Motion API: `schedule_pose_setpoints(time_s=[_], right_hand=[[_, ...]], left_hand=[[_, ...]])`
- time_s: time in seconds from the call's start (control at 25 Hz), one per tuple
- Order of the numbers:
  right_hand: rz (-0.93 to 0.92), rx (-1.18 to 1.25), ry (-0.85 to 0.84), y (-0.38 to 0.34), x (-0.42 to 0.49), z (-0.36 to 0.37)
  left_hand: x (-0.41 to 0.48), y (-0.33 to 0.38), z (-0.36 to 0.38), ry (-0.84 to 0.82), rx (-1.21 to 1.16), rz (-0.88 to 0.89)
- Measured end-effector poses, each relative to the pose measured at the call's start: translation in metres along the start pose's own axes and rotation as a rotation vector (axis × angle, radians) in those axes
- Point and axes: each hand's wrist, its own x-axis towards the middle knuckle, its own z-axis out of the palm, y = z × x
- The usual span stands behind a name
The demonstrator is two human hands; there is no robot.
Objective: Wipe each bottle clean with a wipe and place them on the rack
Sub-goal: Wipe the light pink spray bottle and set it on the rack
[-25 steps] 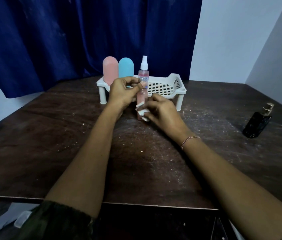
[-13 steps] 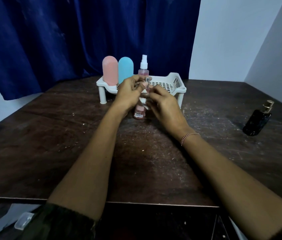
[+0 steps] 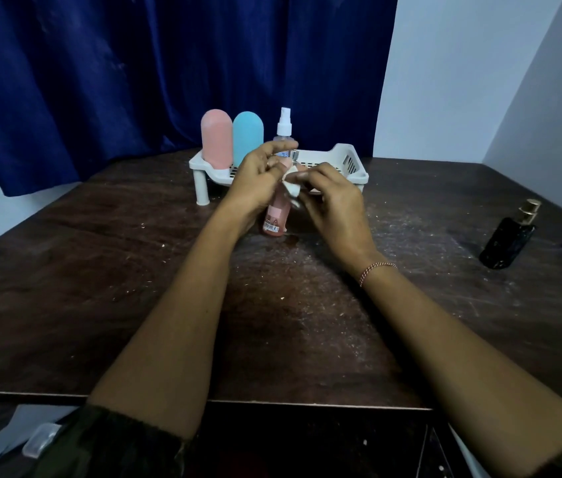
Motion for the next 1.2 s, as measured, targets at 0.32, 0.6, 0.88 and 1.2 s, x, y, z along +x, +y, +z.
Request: schedule_pose_setpoints(time_s=[0.32,0.6,0.88,1.2], right_hand=[[0.203,0.171,0.13,0.004,0.001,-0.002],[0.201,0.197,0.117,0.0,0.002,-0.003],[0.236,0.262,0.153,0.005,0.003,0.001],[0.245,0.34,0.015,0.001,0.002,0.006]], left_hand=[[-0.003,0.005,0.005,0.014,-0.182,-0.066],[-0.006,0.002,0.013,-0.015,-0.184,-0.13],[-0.006,0.006,0.014,0.06,-0.169,-0.054],[0.001,0.009,0.006,0.142,-0.295,-0.06]])
